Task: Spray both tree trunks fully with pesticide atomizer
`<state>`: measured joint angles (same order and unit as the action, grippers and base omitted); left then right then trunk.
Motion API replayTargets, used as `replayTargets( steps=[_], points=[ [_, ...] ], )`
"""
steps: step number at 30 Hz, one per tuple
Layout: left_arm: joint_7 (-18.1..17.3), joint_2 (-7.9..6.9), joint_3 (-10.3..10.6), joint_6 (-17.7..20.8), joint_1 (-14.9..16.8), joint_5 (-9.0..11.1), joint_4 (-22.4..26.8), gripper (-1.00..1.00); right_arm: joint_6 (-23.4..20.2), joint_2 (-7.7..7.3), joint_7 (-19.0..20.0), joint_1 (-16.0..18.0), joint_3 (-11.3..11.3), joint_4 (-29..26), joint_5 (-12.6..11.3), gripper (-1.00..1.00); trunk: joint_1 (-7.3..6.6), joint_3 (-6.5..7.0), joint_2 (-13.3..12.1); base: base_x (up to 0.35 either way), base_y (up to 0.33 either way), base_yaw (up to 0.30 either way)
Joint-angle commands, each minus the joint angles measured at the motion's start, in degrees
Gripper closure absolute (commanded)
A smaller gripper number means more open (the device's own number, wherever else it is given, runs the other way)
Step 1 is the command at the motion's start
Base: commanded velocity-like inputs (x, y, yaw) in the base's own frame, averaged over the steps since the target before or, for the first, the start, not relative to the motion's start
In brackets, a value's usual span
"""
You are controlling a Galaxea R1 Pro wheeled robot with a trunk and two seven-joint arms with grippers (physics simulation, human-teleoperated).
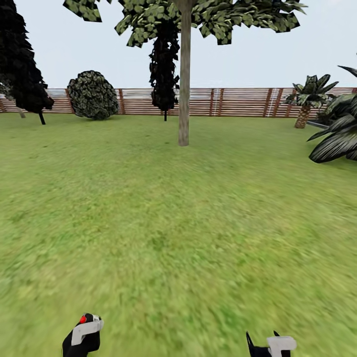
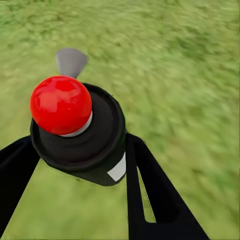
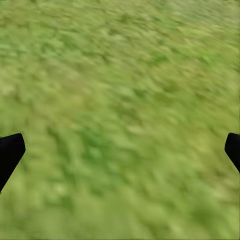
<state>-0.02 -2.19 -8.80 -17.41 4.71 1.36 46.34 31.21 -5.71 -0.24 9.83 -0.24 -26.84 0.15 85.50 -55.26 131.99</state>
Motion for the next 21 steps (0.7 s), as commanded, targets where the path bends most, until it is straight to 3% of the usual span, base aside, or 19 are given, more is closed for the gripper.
replayTargets(
  steps=[1, 21],
  points=[
    [0.0, -0.01, 0.0, -0.2, 0.0, 0.1, 0.0, 1.00, 0.2, 0.00, 0.0, 0.0, 0.0, 0.0, 0.0, -1.00, 0.02, -0.14, 0.0, 0.338, 0.000, 0.000],
    [0.1, -0.01, 0.0, -0.2, 0.0, 0.1, 0.0, 1.00, 0.2, 0.00, 0.0, 0.0, 0.0, 0.0, 0.0, -1.00, 0.02, -0.33, 0.0, 0.338, 0.000, 0.000]
  ],
)
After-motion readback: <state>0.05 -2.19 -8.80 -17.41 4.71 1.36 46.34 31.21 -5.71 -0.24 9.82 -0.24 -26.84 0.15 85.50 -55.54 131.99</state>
